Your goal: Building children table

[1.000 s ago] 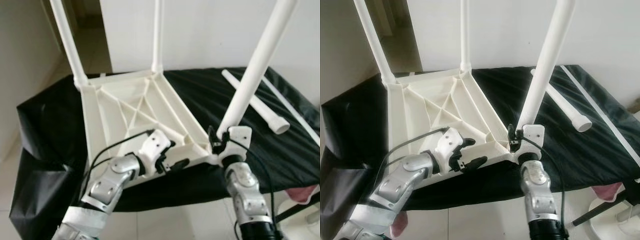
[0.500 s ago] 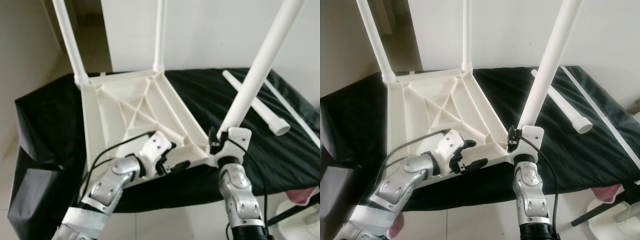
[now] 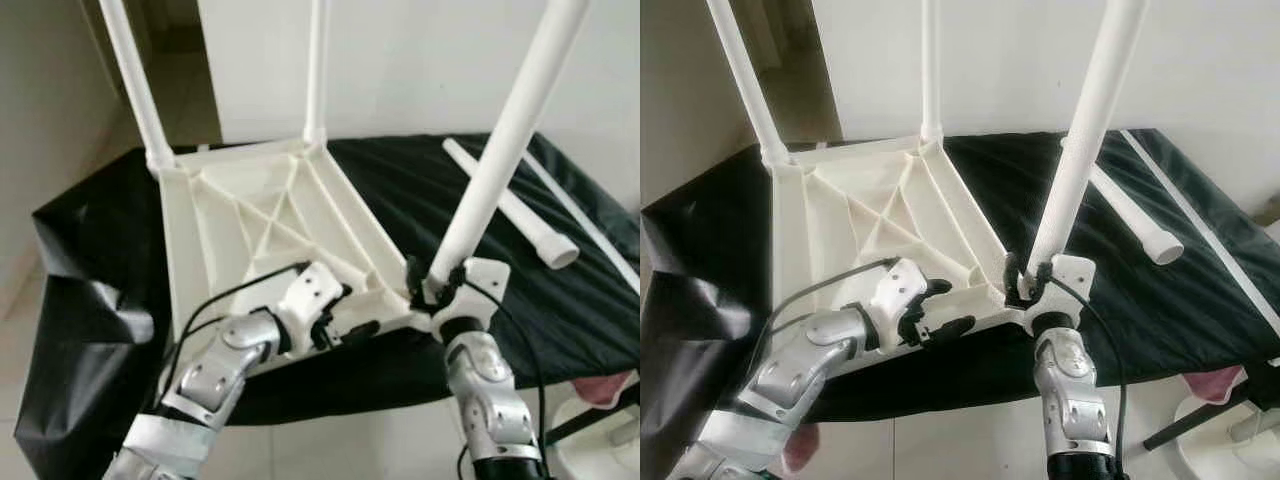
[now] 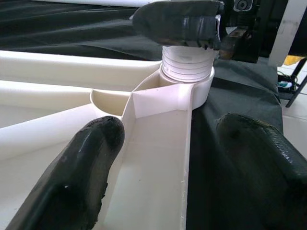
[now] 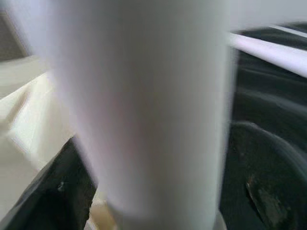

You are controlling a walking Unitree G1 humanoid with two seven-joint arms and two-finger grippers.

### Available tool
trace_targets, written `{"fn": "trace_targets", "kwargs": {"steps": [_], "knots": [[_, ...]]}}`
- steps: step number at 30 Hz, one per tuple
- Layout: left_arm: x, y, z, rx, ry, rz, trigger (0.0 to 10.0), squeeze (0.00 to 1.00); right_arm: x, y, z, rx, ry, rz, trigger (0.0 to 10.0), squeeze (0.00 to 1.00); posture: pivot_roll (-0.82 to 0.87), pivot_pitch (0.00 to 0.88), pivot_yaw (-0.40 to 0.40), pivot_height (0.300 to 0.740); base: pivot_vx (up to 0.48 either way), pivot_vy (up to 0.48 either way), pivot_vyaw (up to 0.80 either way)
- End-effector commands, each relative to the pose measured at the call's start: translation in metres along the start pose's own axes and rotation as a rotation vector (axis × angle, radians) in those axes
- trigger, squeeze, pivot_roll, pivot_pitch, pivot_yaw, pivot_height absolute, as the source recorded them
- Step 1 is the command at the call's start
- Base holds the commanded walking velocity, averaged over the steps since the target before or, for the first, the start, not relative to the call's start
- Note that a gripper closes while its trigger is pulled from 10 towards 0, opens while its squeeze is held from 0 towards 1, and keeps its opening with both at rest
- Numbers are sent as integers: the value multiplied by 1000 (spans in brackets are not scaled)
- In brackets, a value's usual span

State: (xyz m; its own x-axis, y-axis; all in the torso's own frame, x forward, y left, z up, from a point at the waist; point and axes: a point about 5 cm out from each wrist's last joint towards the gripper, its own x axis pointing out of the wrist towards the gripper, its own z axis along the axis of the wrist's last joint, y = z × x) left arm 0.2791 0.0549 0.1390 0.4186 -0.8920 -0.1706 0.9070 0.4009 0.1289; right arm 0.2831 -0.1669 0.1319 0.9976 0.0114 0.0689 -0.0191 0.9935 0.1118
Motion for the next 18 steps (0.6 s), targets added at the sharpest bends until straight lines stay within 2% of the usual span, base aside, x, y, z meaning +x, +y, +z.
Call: {"fn": "trace_targets", "kwargs": {"steps": [1,2,4,5,6,8,12,14,18], "knots": [[-1,-1,3,19,0,-13,10000,0,-2,-5,-5,-5,26,47,10000,1000,41,0,-20,740,0,0,0],[-1,-1,3,23,1,-16,10000,0,-2,-8,-6,-21,19,64,10000,0,42,0,-21,740,0,0,0],[-1,-2,3,26,1,-18,10000,0,-2,-10,-6,-29,13,72,10000,0,42,0,-21,740,0,0,0],[0,-2,3,36,11,-19,10000,0,-1,-13,-8,-64,24,166,10000,0,42,0,-22,740,0,0,0],[0,-2,3,36,11,-19,10000,0,-1,-13,-8,-64,24,166,10000,0,42,0,-22,740,0,0,0],[1,-1,4,36,11,-22,10000,0,0,-16,-7,-100,42,278,10000,0,44,0,-22,740,0,0,0],[1,0,5,39,6,-22,10000,0,1,-19,-5,-149,47,335,10000,0,44,0,-24,740,0,0,0],[1,1,6,46,10,-24,10000,0,3,-21,-4,-179,61,403,10000,0,45,0,-25,740,0,0,0],[2,0,6,49,8,-27,10000,0,5,-22,-3,-192,79,487,10000,0,42,0,-23,740,0,0,0]]}}
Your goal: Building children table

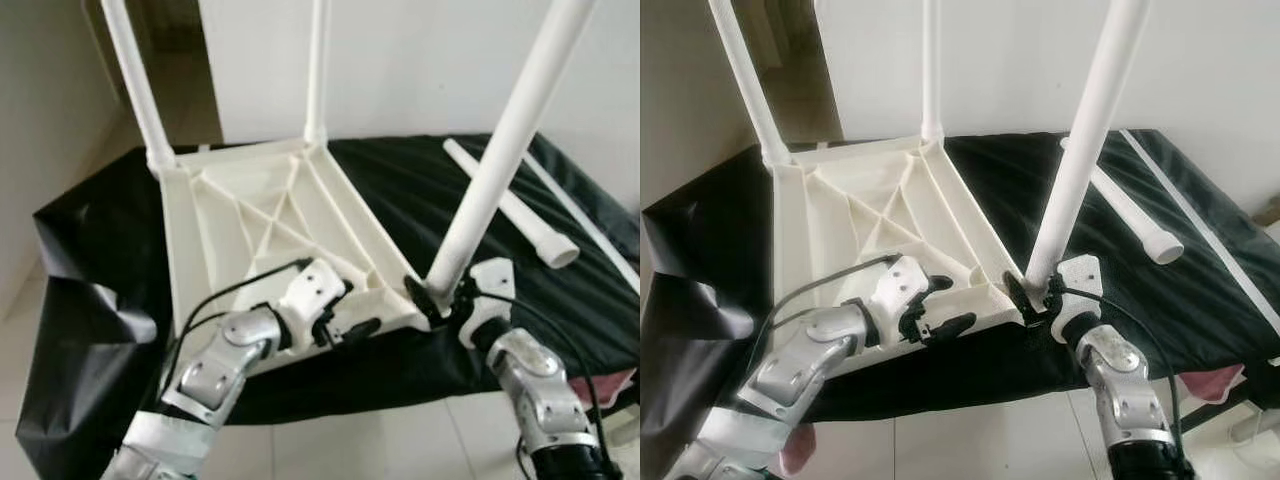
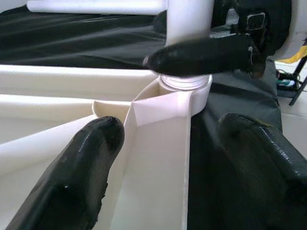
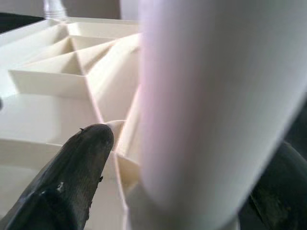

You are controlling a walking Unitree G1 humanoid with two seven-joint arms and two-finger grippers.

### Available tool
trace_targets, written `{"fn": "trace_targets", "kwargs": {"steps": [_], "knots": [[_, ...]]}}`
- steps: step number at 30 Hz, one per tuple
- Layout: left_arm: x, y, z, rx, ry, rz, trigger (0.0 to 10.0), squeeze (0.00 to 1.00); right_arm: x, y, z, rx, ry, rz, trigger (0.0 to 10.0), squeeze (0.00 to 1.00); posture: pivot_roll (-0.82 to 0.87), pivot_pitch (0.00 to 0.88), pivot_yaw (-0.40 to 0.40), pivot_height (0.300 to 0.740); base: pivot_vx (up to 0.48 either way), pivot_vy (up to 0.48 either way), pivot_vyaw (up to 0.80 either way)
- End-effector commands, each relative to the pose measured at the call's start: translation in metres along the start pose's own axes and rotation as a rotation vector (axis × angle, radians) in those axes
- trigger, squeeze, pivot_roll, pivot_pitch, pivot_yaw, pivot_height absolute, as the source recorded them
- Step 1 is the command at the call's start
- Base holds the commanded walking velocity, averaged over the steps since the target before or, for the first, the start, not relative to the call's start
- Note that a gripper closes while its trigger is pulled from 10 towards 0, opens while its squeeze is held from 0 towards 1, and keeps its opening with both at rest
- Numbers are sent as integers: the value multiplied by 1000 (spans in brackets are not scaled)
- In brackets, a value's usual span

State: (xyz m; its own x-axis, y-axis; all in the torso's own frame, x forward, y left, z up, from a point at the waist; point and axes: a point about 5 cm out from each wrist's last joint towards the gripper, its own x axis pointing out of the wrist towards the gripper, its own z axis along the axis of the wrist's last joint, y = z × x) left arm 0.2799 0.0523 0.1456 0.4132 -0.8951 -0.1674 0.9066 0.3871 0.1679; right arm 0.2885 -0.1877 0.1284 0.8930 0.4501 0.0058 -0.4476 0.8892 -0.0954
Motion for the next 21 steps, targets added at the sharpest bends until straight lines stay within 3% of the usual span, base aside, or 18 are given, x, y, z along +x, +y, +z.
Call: {"fn": "trace_targets", "kwargs": {"steps": [1,9,10,11,13,14,21], "knots": [[2,-1,-1,10,10,-24,10000,0,1,-2,0,-19,10,57,10000,0,42,0,-23,740,0,0,0],[6,-7,1,19,9,-49,10000,0,12,-14,3,-79,38,169,10000,0,58,0,-30,740,0,0,0],[6,-7,1,19,11,-48,10000,0,13,-16,2,-81,41,188,6275,0,60,0,-31,740,0,0,0],[6,-6,1,20,12,-44,10000,0,13,-18,2,-88,44,194,1686,0,65,0,-33,740,0,0,0],[5,-6,1,20,12,-41,10000,0,13,-19,2,-92,45,196,1686,0,65,0,-33,740,0,0,0],[5,-5,0,20,13,-37,10000,0,13,-20,1,-87,49,202,0,0,69,0,-36,740,0,0,0],[2,-2,1,26,16,-22,10000,0,11,-22,-2,-80,60,213,0,0,75,0,-36,740,0,0,0]]}}
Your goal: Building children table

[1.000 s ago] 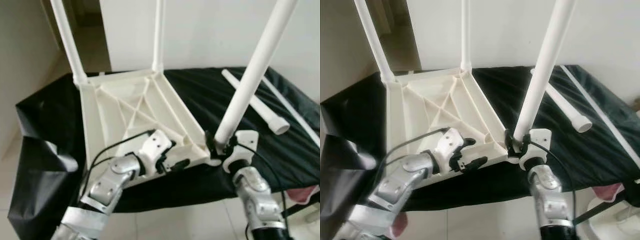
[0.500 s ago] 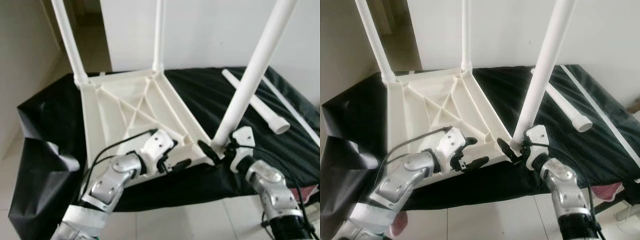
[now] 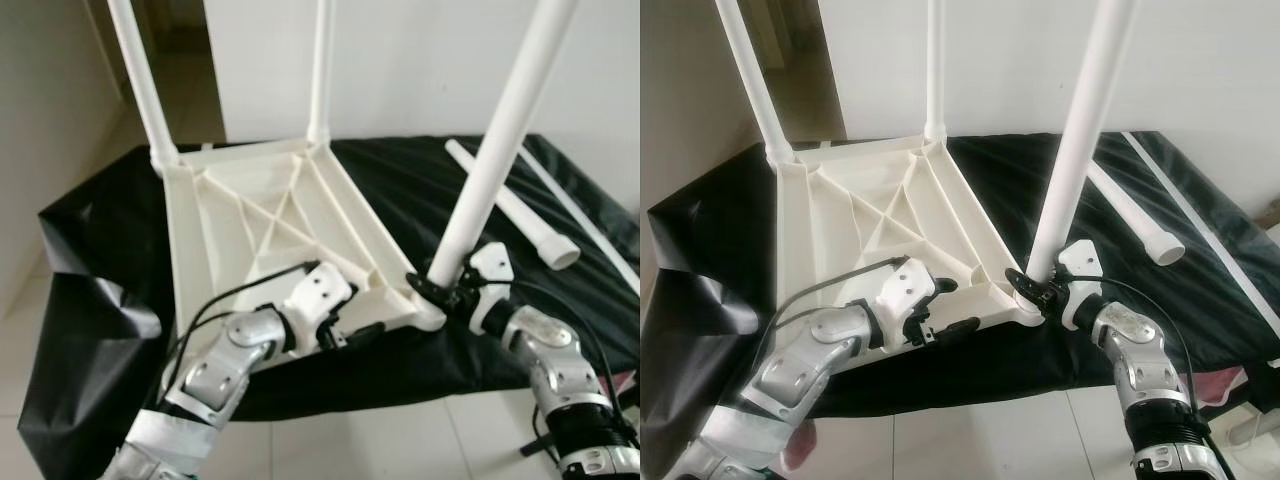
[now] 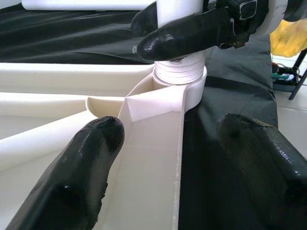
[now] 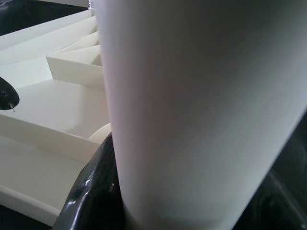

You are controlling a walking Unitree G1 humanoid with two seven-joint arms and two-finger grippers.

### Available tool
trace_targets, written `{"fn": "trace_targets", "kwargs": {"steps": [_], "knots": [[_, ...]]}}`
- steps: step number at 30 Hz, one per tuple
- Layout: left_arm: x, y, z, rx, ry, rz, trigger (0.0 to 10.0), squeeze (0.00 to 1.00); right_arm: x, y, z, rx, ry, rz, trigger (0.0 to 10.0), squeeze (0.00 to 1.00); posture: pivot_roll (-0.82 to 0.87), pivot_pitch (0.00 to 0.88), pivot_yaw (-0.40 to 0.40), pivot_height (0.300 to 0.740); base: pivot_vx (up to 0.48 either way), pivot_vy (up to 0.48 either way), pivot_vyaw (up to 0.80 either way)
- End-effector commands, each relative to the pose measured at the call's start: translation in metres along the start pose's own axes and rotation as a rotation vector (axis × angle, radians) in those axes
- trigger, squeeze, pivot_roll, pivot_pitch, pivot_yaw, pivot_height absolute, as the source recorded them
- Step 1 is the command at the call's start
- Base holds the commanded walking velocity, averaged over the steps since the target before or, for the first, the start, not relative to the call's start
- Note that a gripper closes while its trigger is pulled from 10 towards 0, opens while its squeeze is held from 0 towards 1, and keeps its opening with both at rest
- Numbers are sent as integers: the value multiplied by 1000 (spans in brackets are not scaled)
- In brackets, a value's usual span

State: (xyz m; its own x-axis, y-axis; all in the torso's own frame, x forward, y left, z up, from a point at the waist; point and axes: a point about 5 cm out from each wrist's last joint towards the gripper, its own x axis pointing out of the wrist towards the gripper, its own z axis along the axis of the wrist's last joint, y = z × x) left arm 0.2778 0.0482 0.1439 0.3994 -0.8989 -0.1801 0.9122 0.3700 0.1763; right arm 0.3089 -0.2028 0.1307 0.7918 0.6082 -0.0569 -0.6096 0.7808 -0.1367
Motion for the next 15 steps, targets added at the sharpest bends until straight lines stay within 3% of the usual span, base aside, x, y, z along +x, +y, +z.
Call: {"fn": "trace_targets", "kwargs": {"steps": [1,3,4,5,12,13,15], "knots": [[-1,2,1,15,6,-4,10000,0,0,1,-3,-28,21,19,0,0,74,0,-35,740,0,0,0],[-1,2,2,18,4,-5,10000,0,-1,0,-5,-34,19,18,0,0,72,0,-33,740,0,0,0],[0,2,2,23,5,-9,10000,0,-1,1,-7,-25,26,13,5451,0,69,0,-30,740,0,0,0],[0,2,2,25,5,-12,10000,0,-2,2,-9,-15,32,8,10000,0,66,0,-30,740,0,0,0],[1,3,2,24,5,-12,10000,0,-3,4,-13,32,26,-59,10000,0,64,0,-30,740,0,0,0],[0,2,2,24,3,-16,10000,0,-3,5,-13,89,3,-118,10000,0,63,0,-30,740,0,0,0],[0,2,2,21,3,-15,10000,0,-2,5,-11,88,-20,-176,10000,0,63,0,-32,740,0,0,0]]}}
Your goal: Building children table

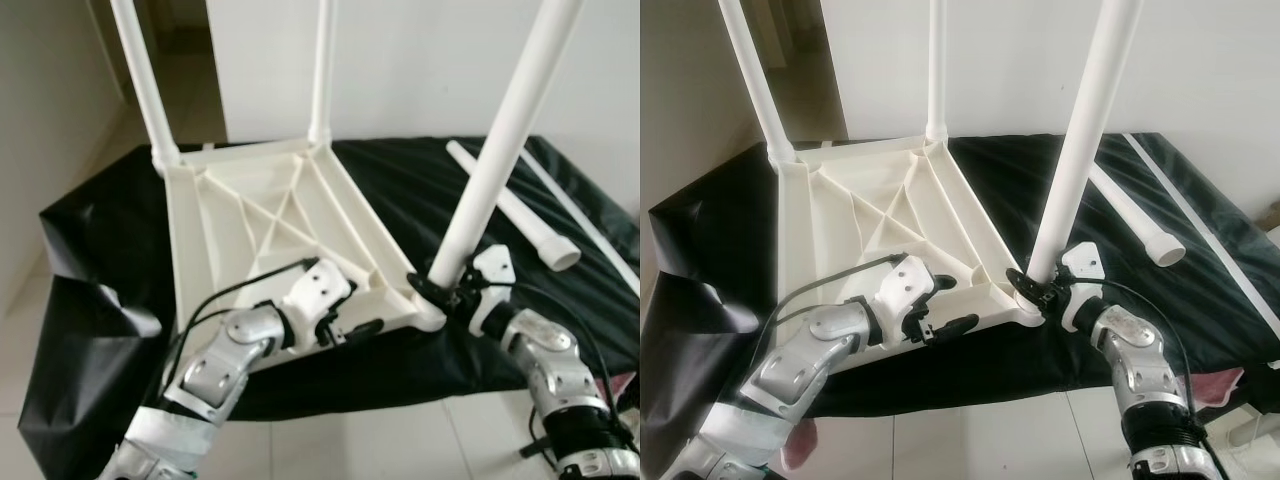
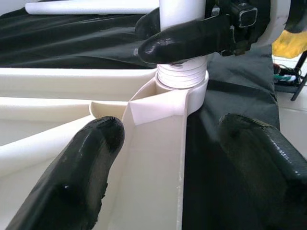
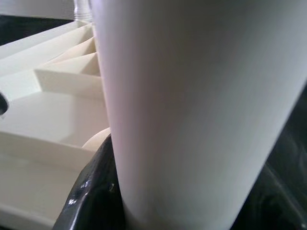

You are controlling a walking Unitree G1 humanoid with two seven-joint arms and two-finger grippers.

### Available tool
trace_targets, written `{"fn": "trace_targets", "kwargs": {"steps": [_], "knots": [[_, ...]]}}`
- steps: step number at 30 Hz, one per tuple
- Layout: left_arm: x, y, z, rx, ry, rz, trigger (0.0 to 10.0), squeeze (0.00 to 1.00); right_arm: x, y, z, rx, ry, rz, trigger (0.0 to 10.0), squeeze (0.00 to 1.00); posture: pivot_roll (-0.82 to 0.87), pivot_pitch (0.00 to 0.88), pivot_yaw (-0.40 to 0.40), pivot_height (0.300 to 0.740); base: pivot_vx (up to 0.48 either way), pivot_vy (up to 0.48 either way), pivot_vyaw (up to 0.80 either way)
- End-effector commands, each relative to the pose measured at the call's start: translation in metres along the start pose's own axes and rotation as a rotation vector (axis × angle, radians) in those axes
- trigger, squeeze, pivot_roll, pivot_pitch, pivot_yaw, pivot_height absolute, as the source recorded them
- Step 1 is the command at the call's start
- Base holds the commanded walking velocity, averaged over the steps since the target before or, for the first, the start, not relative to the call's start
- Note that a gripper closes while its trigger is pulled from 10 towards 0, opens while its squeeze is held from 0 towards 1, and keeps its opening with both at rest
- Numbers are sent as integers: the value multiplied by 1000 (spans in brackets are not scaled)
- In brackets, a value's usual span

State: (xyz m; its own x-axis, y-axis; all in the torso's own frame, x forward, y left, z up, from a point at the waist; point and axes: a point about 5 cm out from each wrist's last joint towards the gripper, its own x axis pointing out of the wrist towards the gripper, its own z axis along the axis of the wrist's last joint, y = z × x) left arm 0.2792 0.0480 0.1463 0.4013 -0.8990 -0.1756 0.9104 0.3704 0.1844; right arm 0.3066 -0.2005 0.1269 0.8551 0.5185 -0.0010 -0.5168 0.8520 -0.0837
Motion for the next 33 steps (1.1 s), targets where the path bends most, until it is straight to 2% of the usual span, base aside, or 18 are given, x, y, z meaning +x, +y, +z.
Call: {"fn": "trace_targets", "kwargs": {"steps": [1,12,17,18,21,22,25,30,33], "knots": [[0,0,0,13,7,-17,10000,0,-2,1,-8,28,23,-62,10000,0,63,0,-32,740,0,0,0],[-1,-1,-1,4,7,-10,10000,0,7,19,-4,98,-11,-321,10000,0,67,0,-35,740,0,0,0],[-2,-1,-1,4,6,-2,10000,0,7,26,-6,141,1,-486,10000,0,77,0,-45,740,0,0,0],[-2,-1,0,3,3,3,10000,0,5,28,-8,158,14,-593,10000,0,84,0,-51,740,0,0,0],[-2,-1,0,4,2,5,10000,0,5,28,-9,158,17,-625,10000,0,84,0,-51,740,0,0,0],[-2,0,0,0,-1,7,10000,0,4,28,-9,155,18,-674,10000,0,84,0,-53,740,0,0,0],[-3,0,1,-8,-7,15,10000,0,5,35,-12,231,11,-791,10000,0,88,0,-55,740,0,0,0],[-3,0,1,-8,-7,16,10000,0,8,44,-10,261,-2,-810,10000,0,92,0,-56,740,0,0,0],[-1,0,1,-2,-8,13,10000,0,10,48,-2,258,-40,-743,10000,0,86,0,-55,740,0,0,0]]}}
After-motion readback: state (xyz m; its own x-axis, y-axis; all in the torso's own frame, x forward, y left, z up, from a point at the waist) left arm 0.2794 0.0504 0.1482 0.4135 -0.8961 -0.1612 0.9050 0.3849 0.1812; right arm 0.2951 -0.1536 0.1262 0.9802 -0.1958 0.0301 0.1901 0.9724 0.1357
